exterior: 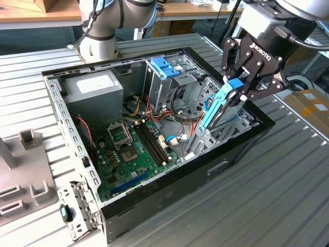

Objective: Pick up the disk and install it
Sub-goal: 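Insert the disk into the insertion slot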

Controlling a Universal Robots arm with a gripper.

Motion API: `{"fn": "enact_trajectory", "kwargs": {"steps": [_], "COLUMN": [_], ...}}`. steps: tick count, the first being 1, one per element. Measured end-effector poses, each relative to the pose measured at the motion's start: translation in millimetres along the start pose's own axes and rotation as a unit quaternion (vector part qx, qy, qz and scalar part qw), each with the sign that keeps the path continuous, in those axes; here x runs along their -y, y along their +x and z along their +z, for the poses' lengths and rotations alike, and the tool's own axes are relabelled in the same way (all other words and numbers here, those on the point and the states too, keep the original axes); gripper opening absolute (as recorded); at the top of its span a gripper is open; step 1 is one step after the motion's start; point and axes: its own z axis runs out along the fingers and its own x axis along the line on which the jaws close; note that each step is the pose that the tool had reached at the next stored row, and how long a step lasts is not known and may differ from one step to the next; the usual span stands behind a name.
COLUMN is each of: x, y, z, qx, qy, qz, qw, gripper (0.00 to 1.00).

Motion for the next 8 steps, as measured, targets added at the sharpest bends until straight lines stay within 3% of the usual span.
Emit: {"fn": "enact_trajectory", "kwargs": {"steps": [8], "x": [0.4], "y": [0.5], "z": [6.9], "qx": [0.0], "qy": [-0.0001], "qz": [0.0], "qw": [1.0], "gripper": [0.37]}}
